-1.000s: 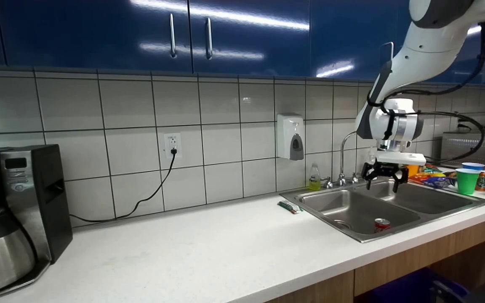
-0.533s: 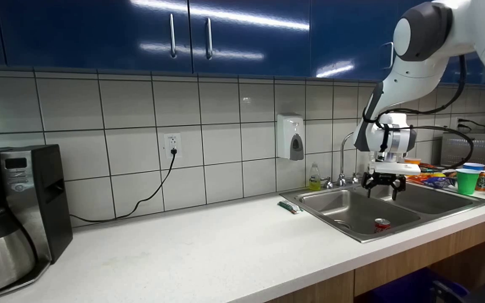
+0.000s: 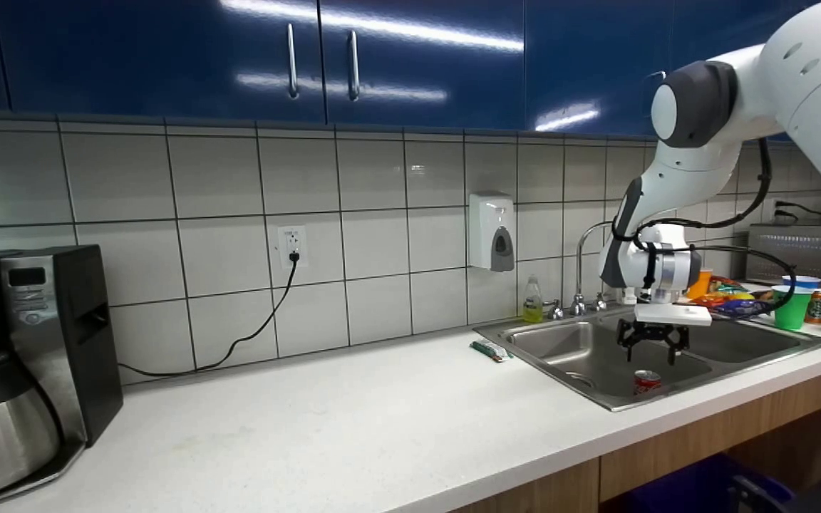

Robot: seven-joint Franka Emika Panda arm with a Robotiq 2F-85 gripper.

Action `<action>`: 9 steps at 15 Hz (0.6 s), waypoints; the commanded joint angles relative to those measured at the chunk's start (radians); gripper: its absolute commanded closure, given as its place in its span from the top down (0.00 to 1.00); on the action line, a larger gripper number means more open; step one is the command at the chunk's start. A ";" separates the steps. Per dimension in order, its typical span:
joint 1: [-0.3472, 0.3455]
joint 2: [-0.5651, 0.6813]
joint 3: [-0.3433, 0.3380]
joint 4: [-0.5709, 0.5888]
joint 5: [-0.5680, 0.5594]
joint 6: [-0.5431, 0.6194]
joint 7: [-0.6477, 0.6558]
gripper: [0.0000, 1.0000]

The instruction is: Remove the can from the sink

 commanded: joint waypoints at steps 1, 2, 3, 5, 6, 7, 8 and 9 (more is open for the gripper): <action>-0.025 0.053 0.024 0.045 -0.042 0.022 0.043 1.00; -0.025 0.062 0.024 0.047 -0.046 0.029 0.045 1.00; -0.024 0.070 0.024 0.050 -0.050 0.033 0.048 1.00; -0.025 0.091 0.025 0.058 -0.057 0.043 0.053 1.00; -0.024 0.099 0.024 0.060 -0.061 0.046 0.056 1.00; -0.023 0.107 0.023 0.063 -0.064 0.050 0.059 1.00; -0.022 0.115 0.022 0.063 -0.066 0.056 0.061 1.00; -0.020 0.122 0.020 0.065 -0.070 0.060 0.065 1.00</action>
